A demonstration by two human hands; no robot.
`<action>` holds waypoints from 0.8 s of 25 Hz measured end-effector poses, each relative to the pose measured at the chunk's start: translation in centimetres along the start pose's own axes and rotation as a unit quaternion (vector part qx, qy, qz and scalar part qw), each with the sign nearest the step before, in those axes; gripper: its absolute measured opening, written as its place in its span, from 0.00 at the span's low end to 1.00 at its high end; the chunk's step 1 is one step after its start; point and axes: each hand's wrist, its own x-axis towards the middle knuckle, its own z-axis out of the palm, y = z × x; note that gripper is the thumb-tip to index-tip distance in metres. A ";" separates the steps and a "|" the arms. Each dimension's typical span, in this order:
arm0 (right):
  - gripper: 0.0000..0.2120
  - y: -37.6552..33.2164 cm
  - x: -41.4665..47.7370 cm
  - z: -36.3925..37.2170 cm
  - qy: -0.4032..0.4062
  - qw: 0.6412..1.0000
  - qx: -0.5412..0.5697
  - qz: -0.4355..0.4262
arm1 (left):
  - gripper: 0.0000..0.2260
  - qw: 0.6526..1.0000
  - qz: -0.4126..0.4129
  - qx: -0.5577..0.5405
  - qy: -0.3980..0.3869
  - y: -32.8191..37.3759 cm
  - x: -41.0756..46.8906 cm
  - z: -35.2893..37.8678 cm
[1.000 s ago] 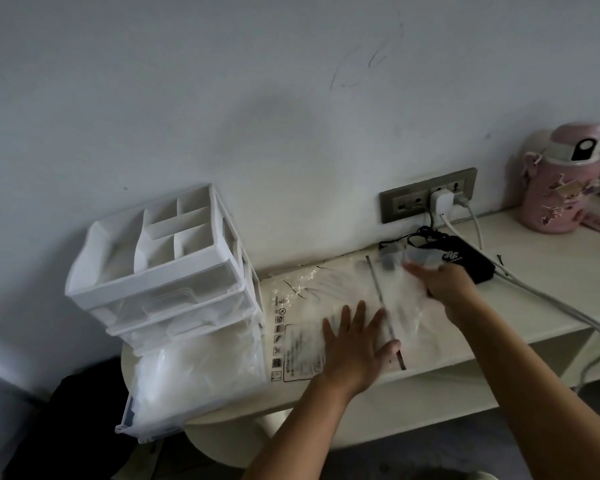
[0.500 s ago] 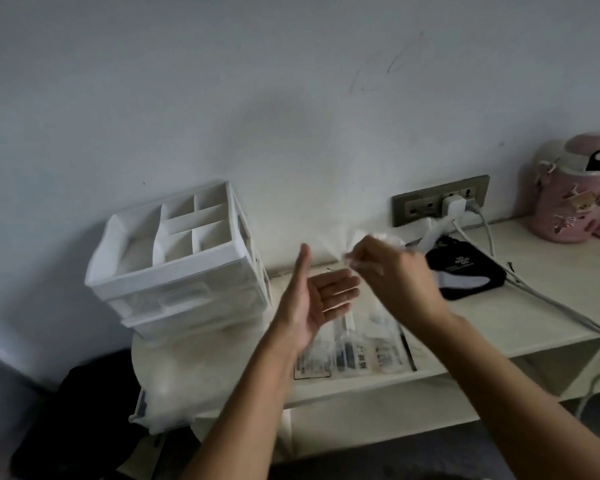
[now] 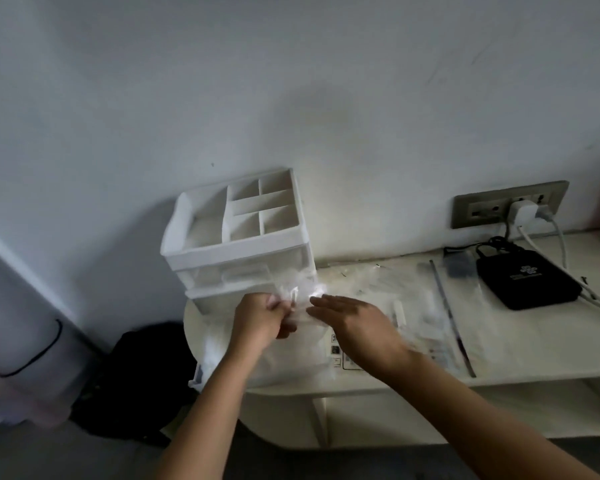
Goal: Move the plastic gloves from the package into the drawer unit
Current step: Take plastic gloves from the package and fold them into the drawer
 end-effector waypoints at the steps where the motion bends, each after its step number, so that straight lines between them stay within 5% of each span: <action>1: 0.25 -0.5 0.3 0.7 -0.035 0.999 0.011 -0.003 | 0.10 0.999 0.004 0.026 0.018 -1.2 0.3 -1.4; 3: 0.18 -1.6 0.7 2.0 -0.116 0.991 0.061 0.011 | 0.10 0.997 0.005 0.065 0.052 -3.2 0.7 -4.0; 5: 0.25 -2.8 1.1 2.7 -0.222 0.969 0.106 0.033 | 0.09 0.991 -0.001 0.109 0.072 -4.5 0.9 -5.8; 12: 0.16 -5.5 4.3 5.7 -0.362 0.930 0.036 0.046 | 0.09 0.951 -0.035 0.293 0.095 -5.9 0.5 -6.7; 16: 0.14 -5.9 5.6 6.7 -0.390 0.915 0.076 0.076 | 0.09 0.904 0.093 0.377 0.179 -3.9 -1.6 -6.1; 18: 0.14 -6.2 6.1 7.3 -0.382 0.919 0.074 0.067 | 0.08 0.914 0.130 0.361 0.130 -3.6 -1.6 -4.9; 20: 0.14 -6.4 6.3 7.6 -0.370 0.922 0.085 0.078 | 0.11 0.919 0.082 0.385 0.033 -4.7 -0.2 -3.5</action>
